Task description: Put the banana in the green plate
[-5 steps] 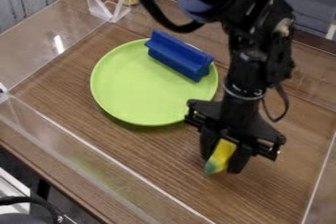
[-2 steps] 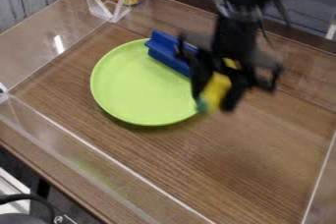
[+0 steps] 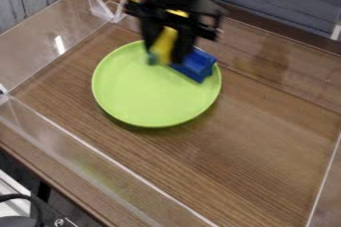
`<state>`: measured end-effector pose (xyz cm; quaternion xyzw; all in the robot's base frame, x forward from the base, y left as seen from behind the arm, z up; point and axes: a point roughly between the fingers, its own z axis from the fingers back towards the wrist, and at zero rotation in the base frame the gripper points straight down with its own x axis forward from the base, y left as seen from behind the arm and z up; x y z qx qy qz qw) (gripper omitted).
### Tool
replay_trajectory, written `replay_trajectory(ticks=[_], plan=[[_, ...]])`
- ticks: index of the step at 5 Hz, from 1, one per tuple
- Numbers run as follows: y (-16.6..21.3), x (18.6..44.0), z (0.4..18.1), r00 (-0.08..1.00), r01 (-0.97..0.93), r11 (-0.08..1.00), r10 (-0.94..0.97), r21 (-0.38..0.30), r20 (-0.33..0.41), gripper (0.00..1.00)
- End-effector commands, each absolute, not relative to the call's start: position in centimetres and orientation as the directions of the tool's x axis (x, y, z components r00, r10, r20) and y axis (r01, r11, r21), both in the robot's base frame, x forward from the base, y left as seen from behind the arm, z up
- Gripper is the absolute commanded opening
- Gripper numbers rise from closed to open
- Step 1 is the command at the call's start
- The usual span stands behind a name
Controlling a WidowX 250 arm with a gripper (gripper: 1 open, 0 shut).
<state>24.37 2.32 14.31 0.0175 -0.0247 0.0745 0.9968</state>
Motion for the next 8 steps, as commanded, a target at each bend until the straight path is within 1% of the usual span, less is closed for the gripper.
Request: replay_trajectory(ticks=[1,7,8], plan=[[1.8,24.3,14.7,0.984,-0.154,0.988,0.150,0.029,0.096,0.00],[0.6,24.5,11.7,0.980,-0.163,0.987,0.160,0.017,0.121,0.00],[1.4,24.6,11.4,0.980,-0.161,0.987,0.158,0.023,0.119,0.00]])
